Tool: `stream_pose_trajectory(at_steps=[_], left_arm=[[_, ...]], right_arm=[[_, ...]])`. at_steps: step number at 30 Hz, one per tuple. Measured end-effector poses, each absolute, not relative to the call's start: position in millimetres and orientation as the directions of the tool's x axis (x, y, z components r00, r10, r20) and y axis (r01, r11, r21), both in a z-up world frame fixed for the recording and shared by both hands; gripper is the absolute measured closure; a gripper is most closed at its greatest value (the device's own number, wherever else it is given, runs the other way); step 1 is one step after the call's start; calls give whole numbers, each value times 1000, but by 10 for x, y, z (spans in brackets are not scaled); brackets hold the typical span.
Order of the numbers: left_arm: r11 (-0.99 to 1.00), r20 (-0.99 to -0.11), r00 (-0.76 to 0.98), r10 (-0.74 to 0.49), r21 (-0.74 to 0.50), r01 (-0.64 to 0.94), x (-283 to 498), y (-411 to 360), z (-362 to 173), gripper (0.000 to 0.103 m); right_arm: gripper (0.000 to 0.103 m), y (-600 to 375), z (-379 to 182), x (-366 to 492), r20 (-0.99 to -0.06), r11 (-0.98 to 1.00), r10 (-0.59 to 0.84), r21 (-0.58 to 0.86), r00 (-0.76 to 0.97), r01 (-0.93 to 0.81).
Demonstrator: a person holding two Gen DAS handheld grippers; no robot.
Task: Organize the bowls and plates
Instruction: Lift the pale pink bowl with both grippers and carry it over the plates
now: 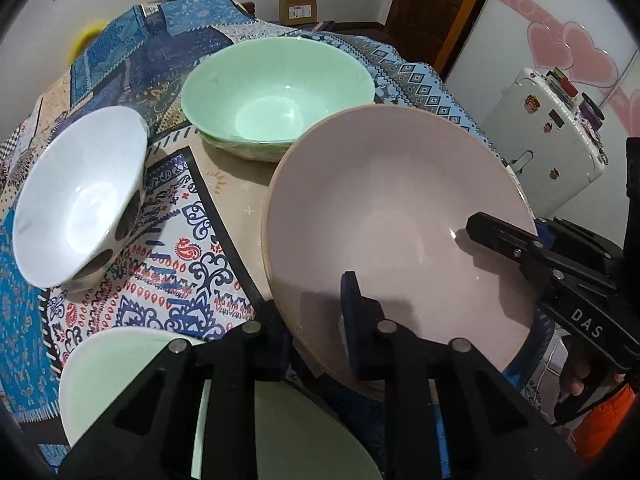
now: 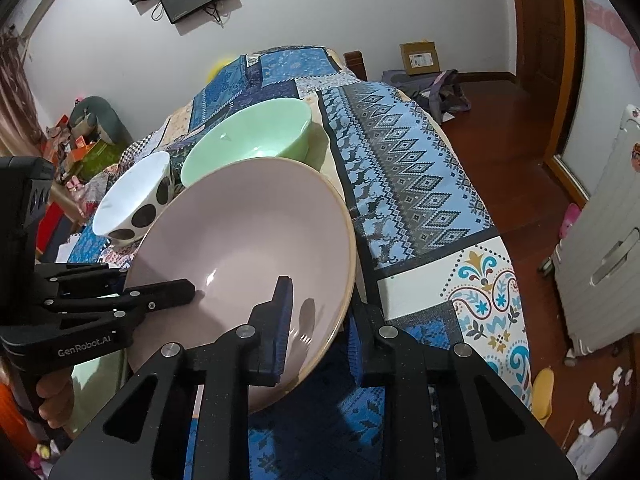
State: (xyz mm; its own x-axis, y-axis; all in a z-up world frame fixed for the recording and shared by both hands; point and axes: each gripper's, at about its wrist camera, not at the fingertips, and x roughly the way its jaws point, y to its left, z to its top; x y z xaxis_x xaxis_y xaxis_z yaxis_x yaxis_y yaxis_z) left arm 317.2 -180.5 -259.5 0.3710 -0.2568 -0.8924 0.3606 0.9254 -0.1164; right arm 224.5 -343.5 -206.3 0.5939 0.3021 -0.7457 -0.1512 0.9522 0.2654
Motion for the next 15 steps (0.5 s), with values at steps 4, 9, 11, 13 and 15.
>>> stream_pose_trajectory(at_steps=[4,9,11,13,15], left_arm=[[925,-884,380,-271,-131,356,3113,-1761,-2504,81],[927,-866,421,-269,-113,358,2987,-1704,-2326,81],[927,-859,432,-275,-117,357,2929,-1670,-2247,81],[927,-850,445,-281,-120,355,2860,-1628,-2157,81],[928,-844,457,-281,-117,353,2800,-1594,-2091,81]], right_arm=[[81,-3417,-2005,2209,-742,951,307,271,596,-152],[81,-3363,-1886,2144,-731,951,306,260,611,-165],[81,-3341,-1817,2108,-722,950,309,261,619,-170],[81,-3311,-1756,2077,-713,949,312,259,628,-178],[81,-3265,-1687,2042,-704,949,313,252,637,-188]])
